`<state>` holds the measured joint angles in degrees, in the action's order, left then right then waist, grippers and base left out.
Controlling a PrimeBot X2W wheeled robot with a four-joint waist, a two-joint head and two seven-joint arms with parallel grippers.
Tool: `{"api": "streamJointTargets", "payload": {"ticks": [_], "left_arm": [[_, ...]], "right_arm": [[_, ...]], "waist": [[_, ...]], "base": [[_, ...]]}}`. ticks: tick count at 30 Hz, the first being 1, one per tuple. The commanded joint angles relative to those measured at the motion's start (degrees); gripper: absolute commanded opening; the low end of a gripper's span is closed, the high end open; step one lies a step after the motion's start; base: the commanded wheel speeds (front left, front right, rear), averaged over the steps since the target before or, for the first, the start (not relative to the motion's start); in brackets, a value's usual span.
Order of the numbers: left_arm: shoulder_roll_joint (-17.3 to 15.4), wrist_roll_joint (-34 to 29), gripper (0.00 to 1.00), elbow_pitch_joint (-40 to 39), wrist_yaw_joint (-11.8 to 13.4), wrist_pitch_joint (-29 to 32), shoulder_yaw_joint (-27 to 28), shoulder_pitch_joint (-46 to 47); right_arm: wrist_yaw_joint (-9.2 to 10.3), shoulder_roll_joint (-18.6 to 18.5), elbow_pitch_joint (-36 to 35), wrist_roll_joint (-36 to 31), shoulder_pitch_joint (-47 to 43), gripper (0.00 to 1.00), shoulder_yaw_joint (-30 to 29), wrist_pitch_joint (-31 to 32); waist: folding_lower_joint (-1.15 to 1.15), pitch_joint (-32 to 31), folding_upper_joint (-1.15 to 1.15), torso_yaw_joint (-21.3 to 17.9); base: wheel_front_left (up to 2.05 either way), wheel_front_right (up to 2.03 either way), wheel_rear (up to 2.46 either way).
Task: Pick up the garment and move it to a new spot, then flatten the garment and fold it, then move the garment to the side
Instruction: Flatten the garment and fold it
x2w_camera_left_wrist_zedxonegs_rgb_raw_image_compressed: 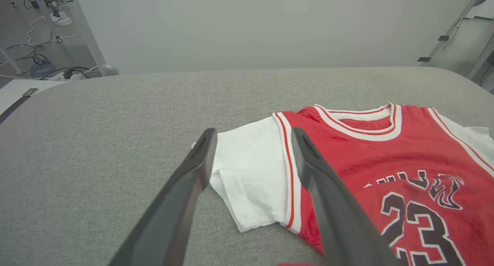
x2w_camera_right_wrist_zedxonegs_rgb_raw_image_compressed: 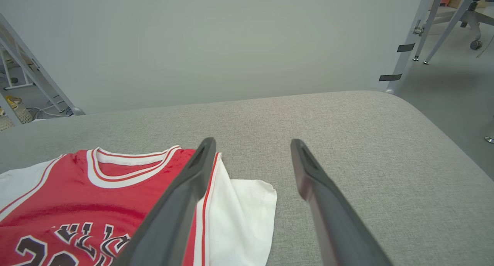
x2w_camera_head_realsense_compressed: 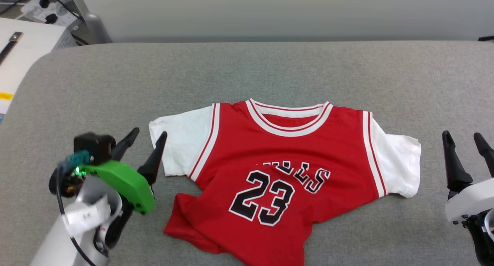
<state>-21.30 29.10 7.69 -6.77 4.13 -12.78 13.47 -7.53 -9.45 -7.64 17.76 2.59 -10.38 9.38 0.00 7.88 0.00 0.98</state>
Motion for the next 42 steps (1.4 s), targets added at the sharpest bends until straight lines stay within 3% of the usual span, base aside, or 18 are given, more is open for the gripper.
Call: {"api": "streamJointTargets", "payload": {"ticks": [1, 5, 13, 18, 26, 29, 30, 31, 32, 42], "left_arm": [[-1.5, 1.6, 1.00, 0.7, -0.3, 3.3, -0.4, 2.9], [-6.5, 6.0, 1.00, 3.7, -0.6, 18.6, -3.0, 12.4], [-11.1, 9.7, 1.00, 12.5, -0.7, 34.9, -5.7, 22.6], [-13.1, 8.6, 1.00, 17.4, -0.5, 37.7, -6.8, 24.6], [-16.0, 3.6, 1.00, 23.1, -0.2, 34.7, -9.5, 25.4], [-15.4, 5.0, 1.00, 25.4, -0.3, 35.8, -9.9, 25.1], [-15.2, 5.4, 0.75, 25.8, -0.4, 36.5, -10.2, 25.0], [-15.1, 5.9, 0.32, 25.9, -0.5, 37.1, -10.7, 25.0], [-14.9, 6.4, 0.00, 25.9, -0.5, 37.2, -11.0, 24.9], [-13.2, 11.0, 0.00, 23.8, -0.7, 32.8, -10.0, 25.3]], "right_arm": [[0.04, 0.2, -0.7, -0.6, 1.1, 1.00, 0.2, 0.1], [0.04, 0.8, -1.6, -1.1, 2.6, 1.00, 0.2, -0.4], [0.04, 1.7, -1.1, -1.4, 4.3, 1.00, 1.7, -2.2], [0.04, 2.0, -0.5, -2.1, 4.8, 1.00, 1.6, -2.9], [0.04, 2.6, 0.3, -2.2, 5.0, 1.00, 2.1, -3.8], [0.04, 2.8, 0.4, -2.3, 5.1, 1.00, 2.2, -3.9], [0.04, 2.8, 0.5, -2.3, 5.1, 1.00, 2.3, -3.9], [0.04, 2.7, 0.5, -2.3, 5.1, 1.00, 2.3, -3.9], [0.04, 2.7, 0.5, -2.3, 5.2, 1.00, 2.3, -3.9], [0.04, 0.0, 1.3, -2.5, 4.9, 1.00, 2.9, -0.8]], "waist": [[0.00, 3.9, 0.00, -3.3], [0.00, 7.5, 0.00, -5.6], [0.00, 11.4, 0.00, -8.7], [0.00, 12.8, 0.00, -10.2], [0.00, 13.9, 0.00, -11.2], [0.00, 14.1, 0.00, -11.1], [0.00, 14.1, 0.00, -11.1], [0.00, 14.1, 0.00, -11.0], [0.00, 14.1, 0.00, -10.9], [0.00, 11.5, 0.00, -8.7]], "base": [[0.00, 0.00, 0.00], [0.00, 0.00, 0.00], [0.00, 0.00, 0.00], [0.00, 0.00, 0.00], [0.00, 0.00, 0.00], [0.00, 0.00, 0.00], [0.00, 0.00, 0.00], [0.00, 0.00, 0.00], [0.00, 0.00, 0.00], [0.00, 0.00, 0.00]]}}
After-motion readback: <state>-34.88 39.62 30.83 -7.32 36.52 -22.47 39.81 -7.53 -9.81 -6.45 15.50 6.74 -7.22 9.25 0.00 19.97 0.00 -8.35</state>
